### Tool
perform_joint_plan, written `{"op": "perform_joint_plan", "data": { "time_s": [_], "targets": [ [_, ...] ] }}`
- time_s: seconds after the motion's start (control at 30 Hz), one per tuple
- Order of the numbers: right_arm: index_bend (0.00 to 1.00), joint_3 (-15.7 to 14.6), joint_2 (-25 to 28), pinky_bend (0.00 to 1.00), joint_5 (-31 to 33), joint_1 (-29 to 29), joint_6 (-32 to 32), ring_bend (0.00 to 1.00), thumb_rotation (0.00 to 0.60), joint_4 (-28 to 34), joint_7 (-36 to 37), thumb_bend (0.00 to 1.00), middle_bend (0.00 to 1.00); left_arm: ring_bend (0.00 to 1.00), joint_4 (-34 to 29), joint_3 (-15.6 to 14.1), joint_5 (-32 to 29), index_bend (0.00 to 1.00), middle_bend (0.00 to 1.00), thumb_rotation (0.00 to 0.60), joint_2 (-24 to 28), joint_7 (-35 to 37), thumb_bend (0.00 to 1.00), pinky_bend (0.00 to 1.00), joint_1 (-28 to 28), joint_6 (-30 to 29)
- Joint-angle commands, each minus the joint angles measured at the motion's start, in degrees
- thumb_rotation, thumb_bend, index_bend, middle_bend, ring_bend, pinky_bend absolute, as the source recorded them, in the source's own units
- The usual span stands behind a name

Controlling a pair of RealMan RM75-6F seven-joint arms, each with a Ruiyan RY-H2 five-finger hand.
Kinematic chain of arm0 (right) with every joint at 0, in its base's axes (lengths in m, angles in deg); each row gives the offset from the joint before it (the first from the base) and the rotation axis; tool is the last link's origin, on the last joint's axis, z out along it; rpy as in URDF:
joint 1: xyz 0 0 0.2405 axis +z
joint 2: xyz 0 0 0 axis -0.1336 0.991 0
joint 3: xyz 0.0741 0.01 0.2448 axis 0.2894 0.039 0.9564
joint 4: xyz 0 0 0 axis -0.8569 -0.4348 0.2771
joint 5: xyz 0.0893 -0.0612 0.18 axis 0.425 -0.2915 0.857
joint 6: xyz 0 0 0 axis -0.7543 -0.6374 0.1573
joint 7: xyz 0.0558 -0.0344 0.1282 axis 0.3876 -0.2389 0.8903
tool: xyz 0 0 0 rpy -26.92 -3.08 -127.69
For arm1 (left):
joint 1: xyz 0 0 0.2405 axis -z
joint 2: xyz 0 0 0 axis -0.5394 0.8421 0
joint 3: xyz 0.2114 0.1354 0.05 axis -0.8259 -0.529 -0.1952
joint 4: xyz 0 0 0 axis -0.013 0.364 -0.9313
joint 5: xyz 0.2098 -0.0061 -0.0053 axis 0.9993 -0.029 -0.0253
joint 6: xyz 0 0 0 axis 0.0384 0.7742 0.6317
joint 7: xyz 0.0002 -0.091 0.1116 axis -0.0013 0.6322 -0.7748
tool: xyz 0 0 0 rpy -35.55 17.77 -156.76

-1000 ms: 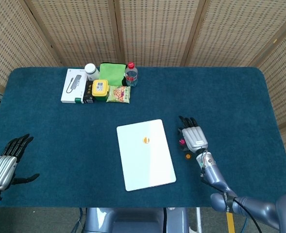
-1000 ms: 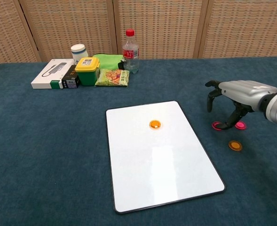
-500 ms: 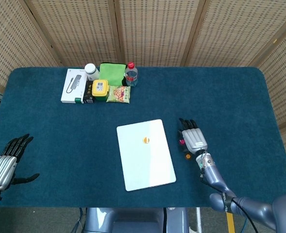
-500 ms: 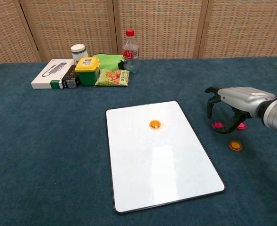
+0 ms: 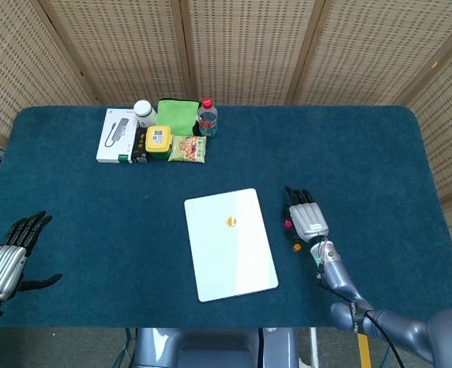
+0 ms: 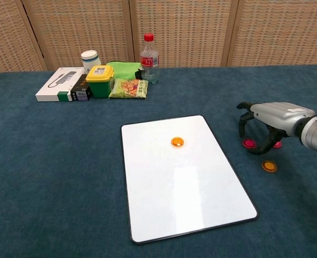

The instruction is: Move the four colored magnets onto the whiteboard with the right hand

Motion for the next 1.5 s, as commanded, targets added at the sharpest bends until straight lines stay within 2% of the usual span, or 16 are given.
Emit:
{"op": "perform_joint_plan", "data": {
  "time_s": [0.03,0.37,0.6,1.07,1.33,1.5],
  "targets": [
    [0.41,0.0,-0.1,0.0,-0.1,-0.1,0.2,0.0,0.6,0.0,0.1,0.34,0.0,0.0,0.0,0.0,0.0,0.0,0.0,0.6,0.0,0.0,0.0,0.0,0.0,0.0],
    [0.44,0.5,-0.8,0.0,0.8,0.0,1.7,0.0,0.6,-1.4,0.0,0.34,0.0,0.0,0.0,0.1,-0.1,0.0,0.0,0.6,-0.1,-0.1,0.0,0.0,0.0,0.0],
    [0.56,0.8,-0.9,0.0,0.9,-0.1,2.4,0.0,0.6,-2.1,0.6,0.35,0.02,0.0,-0.1,0.1,-0.3,0.0,0.0,0.6,-0.1,-0.2,0.0,0.0,0.0,0.1],
    [0.59,1.8,0.0,0.0,0.3,0.0,2.0,0.0,0.6,-0.1,0.7,0.36,0.03,0.0,-0.2,0.1,-0.2,0.0,0.0,0.6,0.0,-0.2,0.0,0.0,0.0,0.1],
    [0.59,5.1,1.1,0.0,2.1,3.1,2.4,0.0,0.6,4.9,-2.2,0.36,0.03,0.0,-0.3,0.1,-0.3,0.0,0.0,0.6,0.0,-0.3,0.0,0.0,0.0,0.2],
    [0.59,6.8,-0.6,0.0,5.0,6.5,2.9,0.0,0.6,5.6,-6.8,0.36,0.03,0.0,-0.2,0.1,-0.2,0.0,0.0,0.6,0.0,-0.1,0.0,0.0,0.0,0.1]
  ]
}}
